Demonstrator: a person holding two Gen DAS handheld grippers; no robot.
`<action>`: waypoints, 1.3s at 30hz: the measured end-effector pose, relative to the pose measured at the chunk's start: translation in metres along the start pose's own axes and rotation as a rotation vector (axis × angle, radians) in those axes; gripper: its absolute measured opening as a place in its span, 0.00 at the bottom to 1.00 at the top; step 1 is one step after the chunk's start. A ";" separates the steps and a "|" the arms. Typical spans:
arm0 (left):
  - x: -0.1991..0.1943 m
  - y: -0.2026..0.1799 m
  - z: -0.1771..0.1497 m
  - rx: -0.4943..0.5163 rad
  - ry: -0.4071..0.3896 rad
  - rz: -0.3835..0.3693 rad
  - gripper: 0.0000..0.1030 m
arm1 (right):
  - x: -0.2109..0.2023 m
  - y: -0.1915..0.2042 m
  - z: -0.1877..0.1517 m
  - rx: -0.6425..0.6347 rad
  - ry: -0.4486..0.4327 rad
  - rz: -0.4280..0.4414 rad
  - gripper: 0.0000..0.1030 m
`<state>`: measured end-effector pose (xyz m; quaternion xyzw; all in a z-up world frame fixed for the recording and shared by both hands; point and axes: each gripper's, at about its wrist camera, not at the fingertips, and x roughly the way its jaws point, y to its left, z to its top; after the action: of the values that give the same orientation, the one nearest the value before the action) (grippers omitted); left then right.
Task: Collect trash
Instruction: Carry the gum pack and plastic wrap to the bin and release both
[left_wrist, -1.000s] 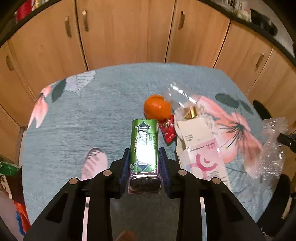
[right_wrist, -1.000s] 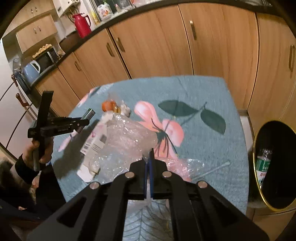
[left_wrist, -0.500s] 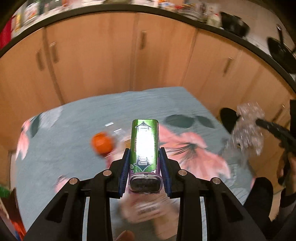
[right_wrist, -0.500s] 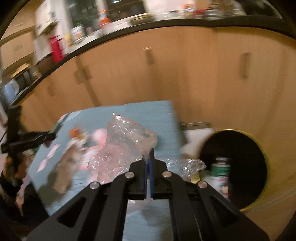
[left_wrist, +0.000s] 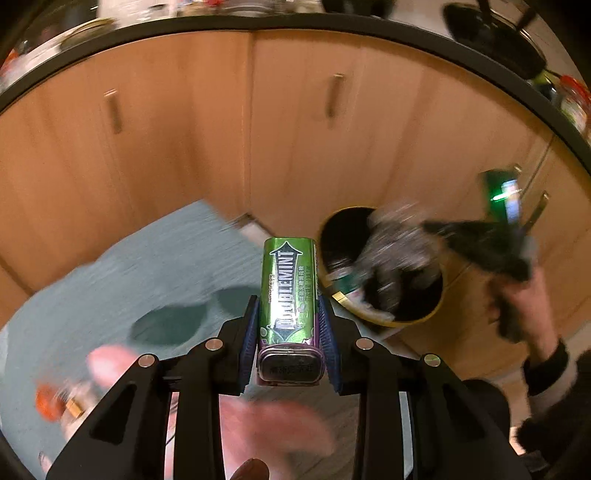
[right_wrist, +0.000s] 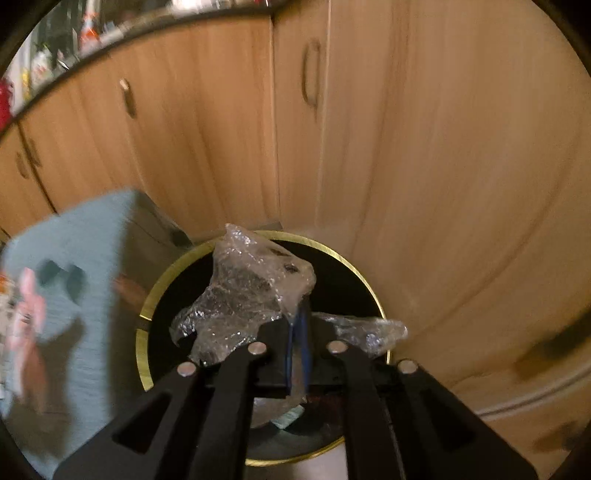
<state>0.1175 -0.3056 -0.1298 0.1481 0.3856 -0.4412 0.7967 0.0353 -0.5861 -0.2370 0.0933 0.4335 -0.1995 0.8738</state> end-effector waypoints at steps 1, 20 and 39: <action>0.007 -0.009 0.007 0.013 0.002 -0.019 0.28 | 0.004 -0.003 -0.002 0.012 0.005 0.003 0.71; 0.162 -0.112 0.053 0.118 0.202 -0.228 0.29 | -0.109 -0.077 -0.096 0.232 -0.234 0.053 0.96; -0.065 0.076 -0.068 -0.197 -0.086 0.060 0.66 | -0.121 0.174 -0.029 -0.168 -0.160 0.510 0.96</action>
<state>0.1261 -0.1853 -0.1334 0.0615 0.3877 -0.3829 0.8362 0.0236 -0.3870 -0.1602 0.1107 0.3407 0.0570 0.9319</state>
